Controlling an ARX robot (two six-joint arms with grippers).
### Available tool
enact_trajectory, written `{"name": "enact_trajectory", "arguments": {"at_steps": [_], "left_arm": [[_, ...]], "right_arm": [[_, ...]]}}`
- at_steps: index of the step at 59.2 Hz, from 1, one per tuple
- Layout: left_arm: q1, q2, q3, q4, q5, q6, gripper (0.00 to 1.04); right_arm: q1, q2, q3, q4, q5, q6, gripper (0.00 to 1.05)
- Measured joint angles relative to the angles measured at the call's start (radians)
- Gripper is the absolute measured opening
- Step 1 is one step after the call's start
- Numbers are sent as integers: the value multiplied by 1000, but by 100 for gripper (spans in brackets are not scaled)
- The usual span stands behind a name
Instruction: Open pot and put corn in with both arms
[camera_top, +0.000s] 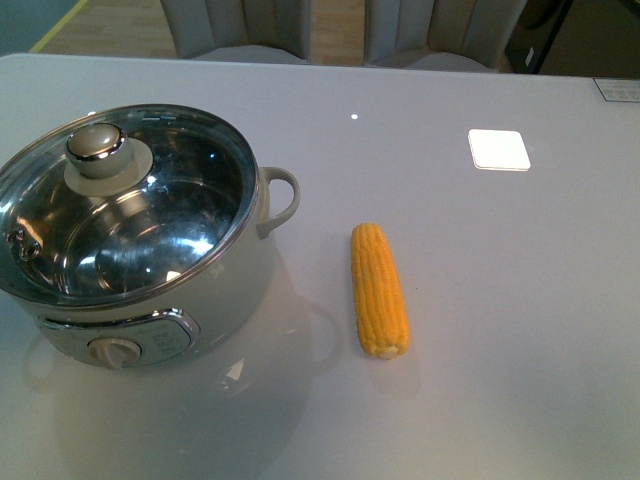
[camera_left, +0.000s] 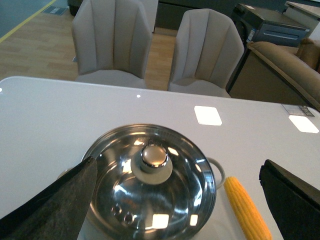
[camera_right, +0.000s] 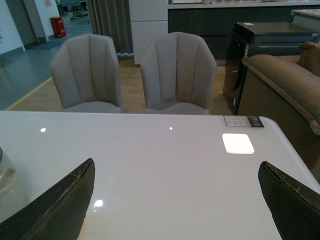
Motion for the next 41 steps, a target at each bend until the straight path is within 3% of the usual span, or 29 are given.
{"name": "enact_trajectory", "arguments": {"at_steps": [12,41], "left_arm": [[-53,455,104,324,-95,21,98],[-111,993,217,631,-213,40,98]], "right_arm": [[0,0,0,0,0,0,96],[0,0,0,0,0,0,96]]}}
